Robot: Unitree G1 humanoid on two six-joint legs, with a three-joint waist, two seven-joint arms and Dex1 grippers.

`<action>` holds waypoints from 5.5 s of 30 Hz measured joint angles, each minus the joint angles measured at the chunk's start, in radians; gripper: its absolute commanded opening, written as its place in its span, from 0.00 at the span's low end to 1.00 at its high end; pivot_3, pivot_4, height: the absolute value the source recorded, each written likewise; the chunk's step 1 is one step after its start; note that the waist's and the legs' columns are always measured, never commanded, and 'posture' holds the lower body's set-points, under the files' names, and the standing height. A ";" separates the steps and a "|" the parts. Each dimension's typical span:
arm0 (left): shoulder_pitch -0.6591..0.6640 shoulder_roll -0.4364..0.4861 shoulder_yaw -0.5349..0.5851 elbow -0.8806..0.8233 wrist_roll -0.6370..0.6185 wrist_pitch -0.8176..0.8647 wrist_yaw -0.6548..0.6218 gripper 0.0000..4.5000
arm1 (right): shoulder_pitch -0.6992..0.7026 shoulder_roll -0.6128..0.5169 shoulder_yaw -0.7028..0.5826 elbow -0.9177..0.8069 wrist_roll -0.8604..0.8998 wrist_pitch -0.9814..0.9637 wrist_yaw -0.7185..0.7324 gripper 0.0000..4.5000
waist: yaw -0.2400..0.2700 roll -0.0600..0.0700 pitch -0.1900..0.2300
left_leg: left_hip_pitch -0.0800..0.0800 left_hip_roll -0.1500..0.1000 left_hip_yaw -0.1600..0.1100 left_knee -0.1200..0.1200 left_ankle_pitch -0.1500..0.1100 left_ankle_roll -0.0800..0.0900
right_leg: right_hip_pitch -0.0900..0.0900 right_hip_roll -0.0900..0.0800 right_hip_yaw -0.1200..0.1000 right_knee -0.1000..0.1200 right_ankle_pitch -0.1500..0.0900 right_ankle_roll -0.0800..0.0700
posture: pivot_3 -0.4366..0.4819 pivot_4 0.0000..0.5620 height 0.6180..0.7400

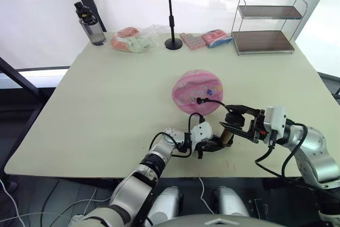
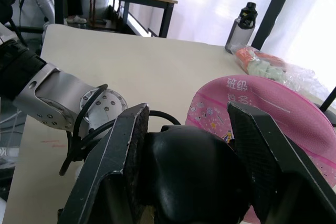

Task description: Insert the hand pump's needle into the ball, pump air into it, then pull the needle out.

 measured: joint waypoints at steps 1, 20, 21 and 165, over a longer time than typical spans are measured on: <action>0.000 0.000 0.000 0.000 0.000 0.000 0.000 0.24 | 0.000 0.000 0.000 0.000 0.000 0.000 0.000 0.44 | 0.000 0.000 0.000 | 0.000 0.000 0.000 0.000 0.000 0.000 | 0.000 0.000 0.000 0.000 0.000 0.000 | 0.48 0.27 1.00; -0.034 -0.044 -0.002 0.019 0.000 -0.012 -0.026 0.24 | -0.133 -0.256 -0.280 -0.167 0.353 0.401 0.014 0.44 | 0.006 0.008 0.017 | -0.010 -0.003 -0.002 0.003 -0.001 0.002 | -0.004 -0.003 -0.002 -0.001 0.001 -0.001 | 0.48 0.27 1.00; -0.037 -0.046 -0.002 0.021 0.000 -0.012 -0.025 0.24 | -0.146 -0.265 -0.293 -0.167 0.367 0.416 0.013 0.44 | 0.006 0.008 0.018 | -0.010 -0.003 -0.002 0.003 -0.001 0.002 | -0.004 -0.003 -0.002 -0.001 0.001 -0.001 | 0.48 0.27 1.00; -0.043 -0.058 0.000 0.052 0.038 -0.041 0.016 0.24 | -0.055 -0.190 -0.281 -0.274 0.499 0.618 -0.206 0.44 | 0.006 0.008 0.013 | -0.019 -0.004 -0.002 0.007 -0.001 0.002 | -0.014 -0.003 -0.001 0.000 0.002 0.001 | 0.48 0.27 1.00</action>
